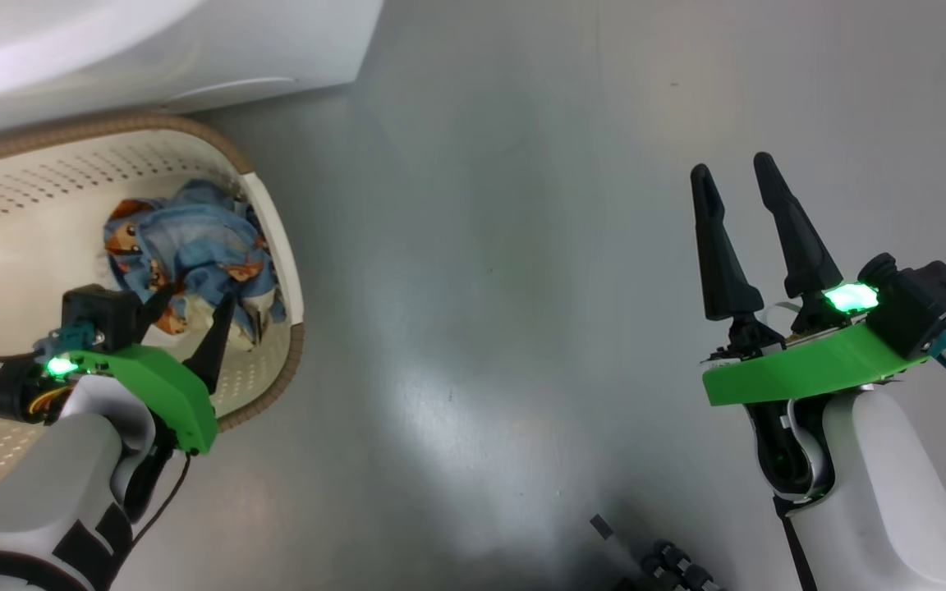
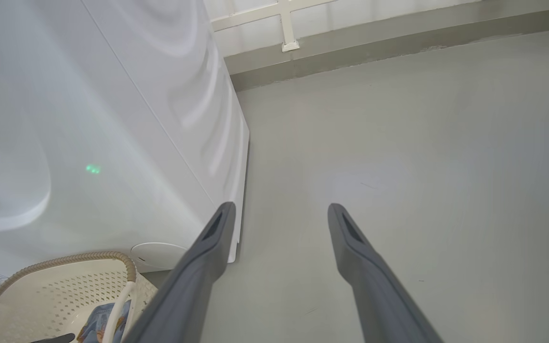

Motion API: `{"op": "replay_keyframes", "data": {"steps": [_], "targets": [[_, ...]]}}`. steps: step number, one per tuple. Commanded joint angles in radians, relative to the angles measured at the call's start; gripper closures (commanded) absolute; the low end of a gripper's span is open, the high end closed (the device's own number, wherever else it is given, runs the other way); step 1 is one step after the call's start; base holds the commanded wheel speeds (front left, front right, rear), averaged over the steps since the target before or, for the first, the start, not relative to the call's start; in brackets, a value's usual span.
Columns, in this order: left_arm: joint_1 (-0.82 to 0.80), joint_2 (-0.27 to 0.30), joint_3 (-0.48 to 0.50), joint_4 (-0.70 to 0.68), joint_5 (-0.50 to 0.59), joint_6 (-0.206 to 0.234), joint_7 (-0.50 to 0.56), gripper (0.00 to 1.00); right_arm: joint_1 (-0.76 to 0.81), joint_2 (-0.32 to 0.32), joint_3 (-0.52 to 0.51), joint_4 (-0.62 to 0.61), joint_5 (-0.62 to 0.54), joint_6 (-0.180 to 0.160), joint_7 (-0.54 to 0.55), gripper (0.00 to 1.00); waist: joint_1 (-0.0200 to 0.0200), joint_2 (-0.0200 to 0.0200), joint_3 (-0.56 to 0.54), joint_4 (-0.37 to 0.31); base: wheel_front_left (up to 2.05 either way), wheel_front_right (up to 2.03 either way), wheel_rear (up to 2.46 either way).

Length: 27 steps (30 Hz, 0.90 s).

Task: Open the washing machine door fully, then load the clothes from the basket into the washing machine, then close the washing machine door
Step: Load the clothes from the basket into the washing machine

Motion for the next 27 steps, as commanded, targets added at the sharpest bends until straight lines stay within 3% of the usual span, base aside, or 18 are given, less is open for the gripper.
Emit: {"op": "replay_keyframes", "data": {"steps": [1,12,27], "targets": [[-0.017,0.040,-0.022,0.011,-0.033,-0.002,-0.006,0.00,0.011,0.004,0.028,-0.024,0.021,0.002,-0.005,0.00,0.0000,0.0000,0.019,-0.016,0.00,0.00,0.00],[-0.118,0.073,-0.253,0.039,-0.208,-0.002,0.005,0.00,-0.004,0.004,0.050,-0.031,0.049,0.002,-0.005,0.00,0.0000,0.0000,0.058,-0.050,0.00,0.00,0.00],[-0.219,0.091,-0.426,0.121,-0.343,-0.002,0.008,0.00,-0.012,0.004,0.066,-0.049,0.065,0.002,-0.005,0.00,0.0000,0.0000,0.090,-0.072,0.00,0.00,0.00]]}}
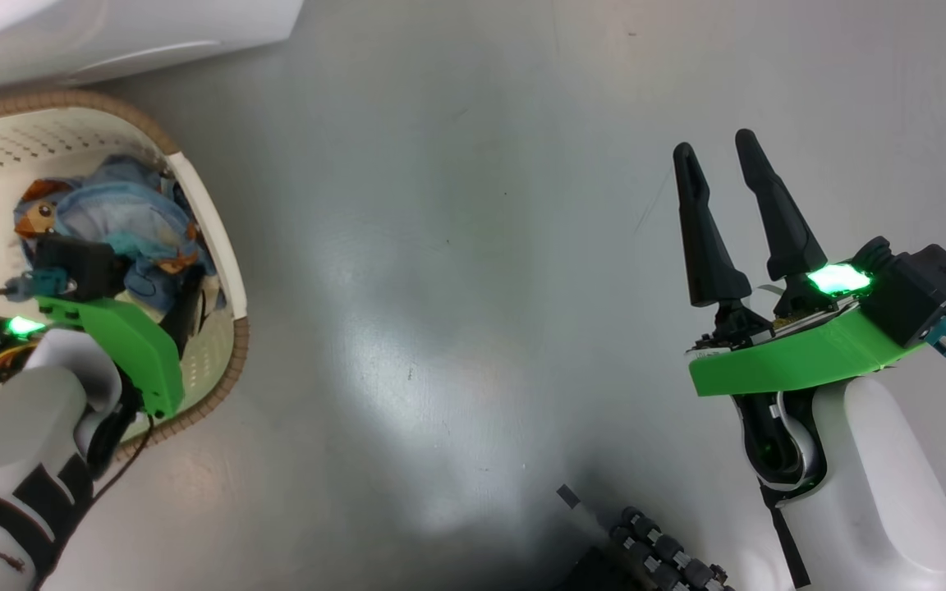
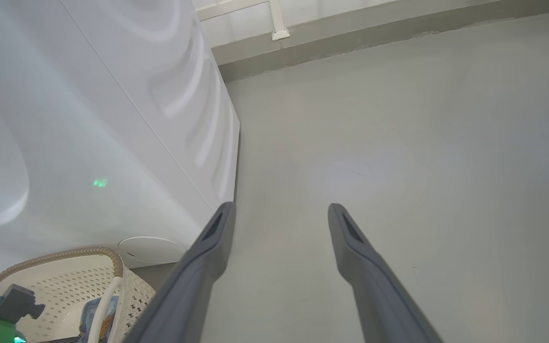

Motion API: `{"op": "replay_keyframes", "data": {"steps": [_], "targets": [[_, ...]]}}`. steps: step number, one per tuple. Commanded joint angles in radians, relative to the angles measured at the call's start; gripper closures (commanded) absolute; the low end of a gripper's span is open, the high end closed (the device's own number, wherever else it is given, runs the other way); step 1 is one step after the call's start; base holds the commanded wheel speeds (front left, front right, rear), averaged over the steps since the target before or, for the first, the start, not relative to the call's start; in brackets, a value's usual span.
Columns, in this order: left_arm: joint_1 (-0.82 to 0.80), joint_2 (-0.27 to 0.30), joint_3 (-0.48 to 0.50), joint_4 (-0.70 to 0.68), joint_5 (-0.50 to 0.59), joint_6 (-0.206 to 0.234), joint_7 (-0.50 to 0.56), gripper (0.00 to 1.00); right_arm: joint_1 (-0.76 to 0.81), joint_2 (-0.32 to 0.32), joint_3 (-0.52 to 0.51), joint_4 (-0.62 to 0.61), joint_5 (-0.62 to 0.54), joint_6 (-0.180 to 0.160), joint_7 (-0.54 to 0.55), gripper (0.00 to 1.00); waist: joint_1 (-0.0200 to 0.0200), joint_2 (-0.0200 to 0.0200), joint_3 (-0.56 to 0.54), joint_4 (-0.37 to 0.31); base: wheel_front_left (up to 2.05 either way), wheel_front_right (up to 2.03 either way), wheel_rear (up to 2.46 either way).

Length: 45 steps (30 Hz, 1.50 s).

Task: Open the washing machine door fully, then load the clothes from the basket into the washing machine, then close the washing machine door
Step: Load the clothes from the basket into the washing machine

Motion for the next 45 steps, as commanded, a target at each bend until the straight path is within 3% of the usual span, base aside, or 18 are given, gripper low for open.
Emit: {"op": "replay_keyframes", "data": {"steps": [1,2,3,4,5,6,7,15,20,30,34,45], "targets": [[-0.010,0.028,0.006,0.007,-0.015,-0.002,0.000,0.00,0.019,0.002,0.020,-0.024,0.010,0.002,-0.005,0.00,0.0000,0.0000,0.002,0.000,0.00,0.00,0.00],[-0.016,0.027,-0.001,0.015,-0.023,-0.002,0.000,0.00,0.018,0.002,0.020,-0.024,0.009,0.002,-0.005,0.00,0.0000,0.0000,0.003,0.000,0.00,0.00,0.00],[-0.021,0.026,-0.009,0.022,-0.030,-0.002,0.000,0.16,0.017,0.002,0.020,-0.024,0.008,0.002,-0.005,0.00,0.0000,0.0000,0.003,0.000,0.00,0.00,0.00],[-0.024,0.024,-0.016,0.028,-0.037,-0.002,-0.001,0.52,0.017,0.002,0.020,-0.024,0.007,0.002,-0.005,0.00,0.0000,0.0000,0.002,0.000,0.00,0.00,0.00],[-0.027,0.022,-0.021,0.033,-0.044,-0.002,-0.001,0.64,0.017,0.002,0.020,-0.023,0.006,0.002,-0.005,0.00,0.0000,0.0000,0.001,0.000,0.00,0.00,0.00],[-0.030,0.021,-0.027,0.037,-0.051,-0.002,-0.002,0.85,0.017,0.002,0.020,-0.023,0.005,0.002,-0.005,0.00,0.0000,0.0000,-0.001,0.001,0.00,0.00,0.00],[-0.033,0.020,-0.032,0.042,-0.057,-0.002,-0.002,1.00,0.017,0.002,0.020,-0.023,0.004,0.002,-0.005,0.00,0.0000,0.0000,-0.002,0.001,0.00,0.00,0.00],[-0.034,0.002,-0.047,0.065,-0.114,-0.002,-0.011,1.00,0.019,0.002,0.012,-0.019,-0.009,0.002,-0.005,0.00,0.0000,0.0000,-0.027,0.016,0.00,0.00,0.00],[-0.030,-0.006,0.002,0.060,-0.136,-0.002,-0.015,1.00,0.024,0.002,-0.005,-0.017,-0.024,0.002,-0.005,0.00,0.0000,0.0000,-0.062,0.042,0.00,0.00,0.00],[0.090,-0.026,0.283,0.001,-0.037,-0.002,-0.015,1.00,0.053,0.002,-0.031,0.004,-0.061,0.002,-0.005,0.00,0.0000,0.0000,-0.177,0.110,0.00,0.00,0.00],[0.170,-0.039,0.436,-0.071,0.079,-0.002,-0.016,1.00,0.081,0.002,-0.044,0.017,-0.086,0.002,-0.005,0.00,0.0000,0.0000,-0.237,0.143,0.00,0.00,0.00],[0.346,-0.089,0.711,-0.223,0.300,-0.002,-0.016,1.00,0.138,-0.010,-0.053,0.045,-0.118,0.002,-0.005,0.00,0.0000,0.0000,-0.353,0.199,0.00,0.00,0.00]]}}
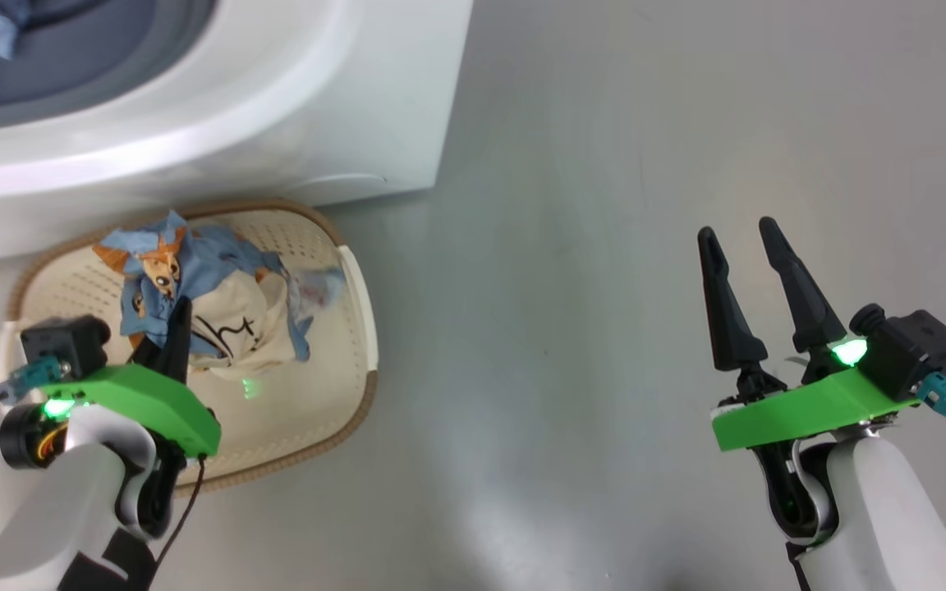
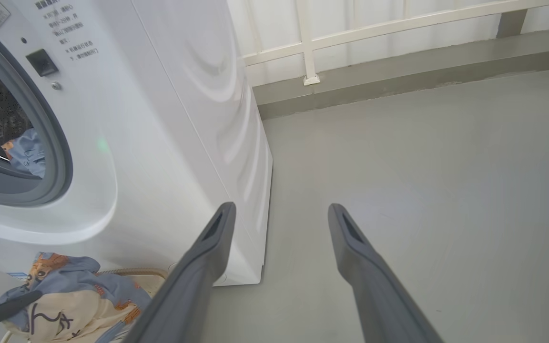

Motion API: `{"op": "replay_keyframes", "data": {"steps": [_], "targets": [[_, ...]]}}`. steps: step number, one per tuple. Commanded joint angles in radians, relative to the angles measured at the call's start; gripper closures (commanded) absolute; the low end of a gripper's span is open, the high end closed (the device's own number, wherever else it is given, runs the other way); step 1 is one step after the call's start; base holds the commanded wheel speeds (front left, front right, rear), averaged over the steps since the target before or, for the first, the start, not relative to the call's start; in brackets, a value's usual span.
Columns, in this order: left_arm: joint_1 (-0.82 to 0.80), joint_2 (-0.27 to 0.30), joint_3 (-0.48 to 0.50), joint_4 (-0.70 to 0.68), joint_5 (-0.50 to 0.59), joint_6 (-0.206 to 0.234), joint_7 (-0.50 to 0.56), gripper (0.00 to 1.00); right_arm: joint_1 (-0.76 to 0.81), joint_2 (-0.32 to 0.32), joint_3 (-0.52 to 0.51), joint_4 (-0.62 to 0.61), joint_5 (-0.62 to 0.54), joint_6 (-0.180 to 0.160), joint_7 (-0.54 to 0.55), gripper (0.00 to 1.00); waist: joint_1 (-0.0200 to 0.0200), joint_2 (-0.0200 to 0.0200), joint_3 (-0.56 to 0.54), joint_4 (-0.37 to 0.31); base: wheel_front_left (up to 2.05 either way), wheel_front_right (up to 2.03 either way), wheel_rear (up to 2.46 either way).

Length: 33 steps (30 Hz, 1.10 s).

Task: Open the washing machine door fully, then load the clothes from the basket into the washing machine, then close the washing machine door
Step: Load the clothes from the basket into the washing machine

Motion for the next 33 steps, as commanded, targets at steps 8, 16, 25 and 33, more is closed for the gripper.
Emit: {"op": "replay_keyframes", "data": {"steps": [8,16,25,33], "targets": [[0.132,0.012,0.200,-0.158,0.148,-0.002,-0.009,1.00,0.062,-0.020,0.019,-0.003,-0.015,0.002,-0.005,0.00,0.0000,0.0000,-0.116,0.057,0.00,0.00,0.00],[0.258,-0.029,0.331,-0.328,0.267,-0.002,-0.009,1.00,0.108,-0.050,0.007,0.005,-0.015,0.002,-0.005,0.00,0.0000,0.0000,-0.173,0.089,0.00,0.00,0.00],[0.416,-0.072,0.441,-0.531,0.378,-0.002,-0.009,1.00,0.157,-0.072,0.001,0.016,-0.008,0.002,-0.005,0.00,0.0000,0.0000,-0.240,0.107,0.00,0.00,0.00],[0.559,-0.115,0.509,-0.673,0.424,-0.002,-0.009,1.00,0.194,-0.080,-0.003,0.015,-0.004,0.002,-0.005,0.00,0.0000,0.0000,-0.272,0.112,0.00,0.00,0.00]]}}
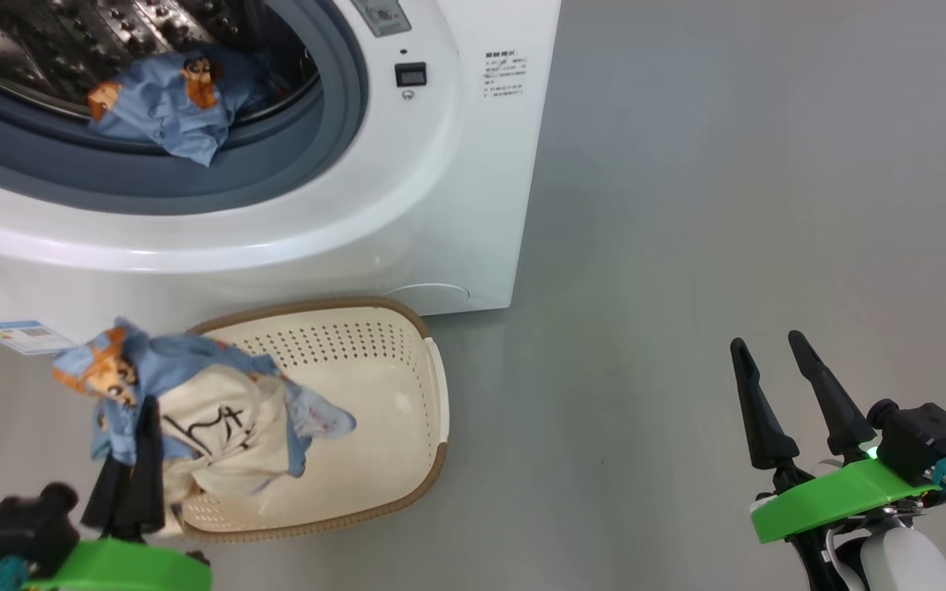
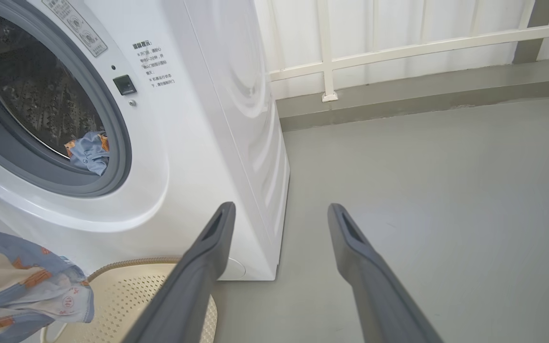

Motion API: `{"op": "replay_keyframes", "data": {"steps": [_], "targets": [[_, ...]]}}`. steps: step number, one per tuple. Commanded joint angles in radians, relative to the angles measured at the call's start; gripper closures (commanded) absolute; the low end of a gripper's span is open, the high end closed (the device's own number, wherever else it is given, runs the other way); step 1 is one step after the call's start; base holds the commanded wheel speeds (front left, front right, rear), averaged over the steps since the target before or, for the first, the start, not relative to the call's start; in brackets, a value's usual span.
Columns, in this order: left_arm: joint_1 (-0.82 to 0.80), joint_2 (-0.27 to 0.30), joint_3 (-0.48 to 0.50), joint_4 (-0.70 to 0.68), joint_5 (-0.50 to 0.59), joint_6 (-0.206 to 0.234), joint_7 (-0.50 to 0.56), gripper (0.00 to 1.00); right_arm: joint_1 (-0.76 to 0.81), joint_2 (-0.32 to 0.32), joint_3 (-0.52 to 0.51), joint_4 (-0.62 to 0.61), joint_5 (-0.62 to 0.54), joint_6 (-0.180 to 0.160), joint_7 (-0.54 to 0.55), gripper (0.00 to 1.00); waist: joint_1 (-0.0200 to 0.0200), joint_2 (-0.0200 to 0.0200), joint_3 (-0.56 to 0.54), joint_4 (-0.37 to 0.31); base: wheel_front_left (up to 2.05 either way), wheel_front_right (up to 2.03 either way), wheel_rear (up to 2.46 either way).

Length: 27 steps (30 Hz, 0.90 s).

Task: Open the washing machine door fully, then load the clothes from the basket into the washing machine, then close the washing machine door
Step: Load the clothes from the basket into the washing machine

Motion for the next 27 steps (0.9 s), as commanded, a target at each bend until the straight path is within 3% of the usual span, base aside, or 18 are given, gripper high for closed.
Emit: {"op": "replay_keyframes", "data": {"steps": [1,15,27], "targets": [[0.009,0.011,0.050,-0.042,0.010,-0.002,-0.009,1.00,0.016,-0.010,0.018,-0.022,-0.005,0.002,-0.005,0.00,0.0000,0.0000,-0.006,0.001,0.00,0.00,0.00],[0.050,-0.029,0.102,-0.109,0.017,-0.002,-0.009,1.00,0.018,-0.003,0.009,-0.034,-0.005,0.002,-0.005,0.00,0.0000,0.0000,0.031,-0.010,0.00,0.00,0.00],[-0.172,0.048,0.119,-0.125,0.041,-0.002,-0.009,1.00,-0.045,0.029,0.025,-0.040,-0.008,0.002,-0.005,0.00,0.0000,0.0000,0.134,-0.044,0.00,0.00,0.00]]}}
